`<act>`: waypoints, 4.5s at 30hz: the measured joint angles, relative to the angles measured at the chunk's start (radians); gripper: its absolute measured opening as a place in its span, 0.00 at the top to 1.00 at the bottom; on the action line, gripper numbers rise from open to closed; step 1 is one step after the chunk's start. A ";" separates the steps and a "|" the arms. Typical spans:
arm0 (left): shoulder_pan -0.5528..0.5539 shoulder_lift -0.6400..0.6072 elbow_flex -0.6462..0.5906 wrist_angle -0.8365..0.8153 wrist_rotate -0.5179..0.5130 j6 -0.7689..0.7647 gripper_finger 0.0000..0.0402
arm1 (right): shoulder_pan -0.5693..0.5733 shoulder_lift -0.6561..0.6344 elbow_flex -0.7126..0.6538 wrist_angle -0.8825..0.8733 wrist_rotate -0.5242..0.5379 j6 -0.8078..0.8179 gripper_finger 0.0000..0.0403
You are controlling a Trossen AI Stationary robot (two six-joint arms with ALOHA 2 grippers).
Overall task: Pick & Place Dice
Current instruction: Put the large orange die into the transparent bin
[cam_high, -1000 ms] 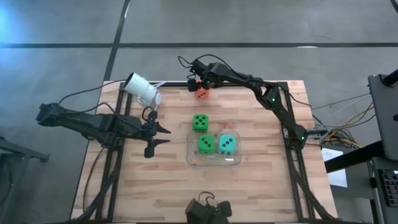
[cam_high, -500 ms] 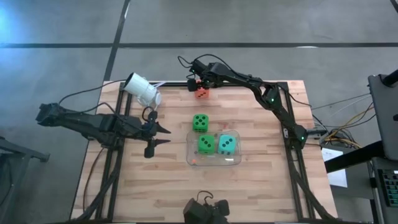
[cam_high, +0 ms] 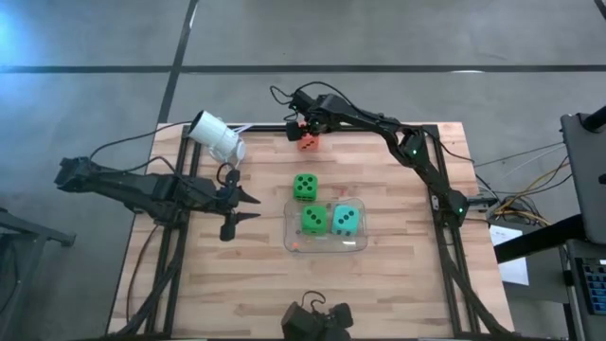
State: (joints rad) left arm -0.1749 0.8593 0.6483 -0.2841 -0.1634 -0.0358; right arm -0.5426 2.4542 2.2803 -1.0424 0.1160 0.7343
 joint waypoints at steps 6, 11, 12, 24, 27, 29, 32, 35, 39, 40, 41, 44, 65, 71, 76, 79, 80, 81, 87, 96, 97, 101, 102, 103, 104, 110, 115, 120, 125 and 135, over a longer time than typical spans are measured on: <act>0.000 0.000 0.000 -0.005 0.000 -0.017 0.58 | 0.001 0.000 0.025 -0.091 -0.014 -0.126 0.11; -0.001 0.000 0.000 -0.005 0.000 -0.021 0.58 | 0.001 -0.004 0.049 -0.185 -0.045 -0.233 0.11; -0.001 0.000 0.000 -0.005 0.000 -0.021 0.58 | 0.001 -0.004 0.054 -0.205 -0.044 -0.241 0.11; -0.001 0.000 0.000 -0.007 0.000 -0.022 0.58 | 0.001 -0.032 0.053 -0.246 -0.037 -0.314 0.11; -0.001 0.000 0.000 -0.007 0.000 -0.022 0.58 | -0.001 -0.043 0.053 -0.246 -0.036 -0.340 0.11; -0.001 0.000 0.000 -0.007 0.000 -0.023 0.58 | -0.001 -0.044 0.054 -0.248 -0.037 -0.352 0.11; -0.001 0.000 0.000 -0.008 0.000 -0.024 0.58 | -0.002 -0.044 0.054 -0.265 -0.037 -0.359 0.11; -0.001 0.000 0.000 -0.008 0.000 -0.024 0.57 | -0.002 -0.044 0.055 -0.268 -0.037 -0.368 0.11; -0.001 0.000 0.000 -0.008 0.000 -0.024 0.57 | -0.002 -0.044 0.055 -0.265 -0.037 -0.368 0.11; -0.001 0.000 0.000 -0.008 0.000 -0.024 0.57 | -0.002 -0.044 0.055 -0.264 -0.037 -0.369 0.11; -0.001 0.000 0.000 -0.008 0.000 -0.024 0.57 | -0.002 -0.044 0.055 -0.264 -0.037 -0.369 0.11; -0.001 0.000 0.000 -0.008 0.000 -0.024 0.57 | -0.002 -0.045 0.055 -0.264 -0.037 -0.369 0.11; -0.001 0.000 0.000 -0.008 0.000 -0.025 0.57 | 0.023 -0.205 0.055 -0.297 -0.040 -0.430 0.11; -0.001 0.000 0.000 -0.007 0.000 -0.025 0.57 | 0.053 -0.282 0.055 -0.354 -0.043 -0.471 0.11; -0.001 0.000 0.000 -0.007 0.000 -0.025 0.57 | 0.090 -0.337 0.055 -0.412 -0.051 -0.505 0.11; -0.001 0.000 0.000 -0.006 0.000 -0.025 0.57 | 0.110 -0.371 0.055 -0.447 -0.063 -0.519 0.11; -0.001 0.000 0.000 -0.005 0.000 -0.025 0.57 | 0.119 -0.382 0.055 -0.459 -0.069 -0.526 0.11; -0.001 0.000 0.000 -0.004 0.000 -0.025 0.57 | 0.129 -0.395 0.055 -0.466 -0.070 -0.531 0.11; 0.000 0.000 0.000 -0.003 0.000 -0.025 0.57 | 0.195 -0.448 0.055 -0.535 -0.072 -0.540 0.11; 0.000 0.000 0.000 0.002 0.000 -0.025 0.57 | 0.338 -0.499 0.053 -0.529 -0.077 -0.635 0.11; 0.000 0.000 0.000 0.002 0.000 -0.025 0.57 | 0.352 -0.501 0.053 -0.529 -0.079 -0.638 0.11; 0.000 0.000 0.000 0.005 0.000 -0.025 0.57 | 0.408 -0.507 0.053 -0.529 -0.126 -0.664 0.11; 0.000 0.000 0.000 0.005 0.000 -0.025 0.57 | 0.423 -0.507 0.048 -0.528 -0.137 -0.673 0.11; 0.000 0.000 0.000 0.006 0.000 -0.025 0.57 | 0.436 -0.507 0.042 -0.528 -0.148 -0.682 0.11; 0.000 0.000 0.000 0.007 0.000 -0.025 0.57 | 0.449 -0.507 0.034 -0.528 -0.157 -0.686 0.11; 0.000 0.000 0.000 0.007 0.000 -0.025 0.57 | 0.496 -0.506 -0.035 -0.528 -0.161 -0.682 0.11; -0.001 0.000 0.000 0.007 0.000 -0.025 0.57 | 0.497 -0.509 -0.119 -0.529 -0.151 -0.660 0.11; -0.001 0.000 0.000 0.007 0.000 -0.025 0.57 | 0.500 -0.538 -0.226 -0.528 -0.150 -0.659 0.11; -0.001 0.000 0.000 0.007 0.000 -0.025 0.57 | 0.501 -0.587 -0.362 -0.491 -0.161 -0.634 0.11; -0.001 0.000 0.000 0.010 0.000 -0.025 0.57 | 0.512 -0.687 -0.573 -0.335 -0.219 -0.678 0.11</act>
State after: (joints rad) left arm -0.1757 0.8593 0.6479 -0.2737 -0.1638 -0.0612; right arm -0.0305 1.7675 1.7073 -1.3771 -0.1032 0.0562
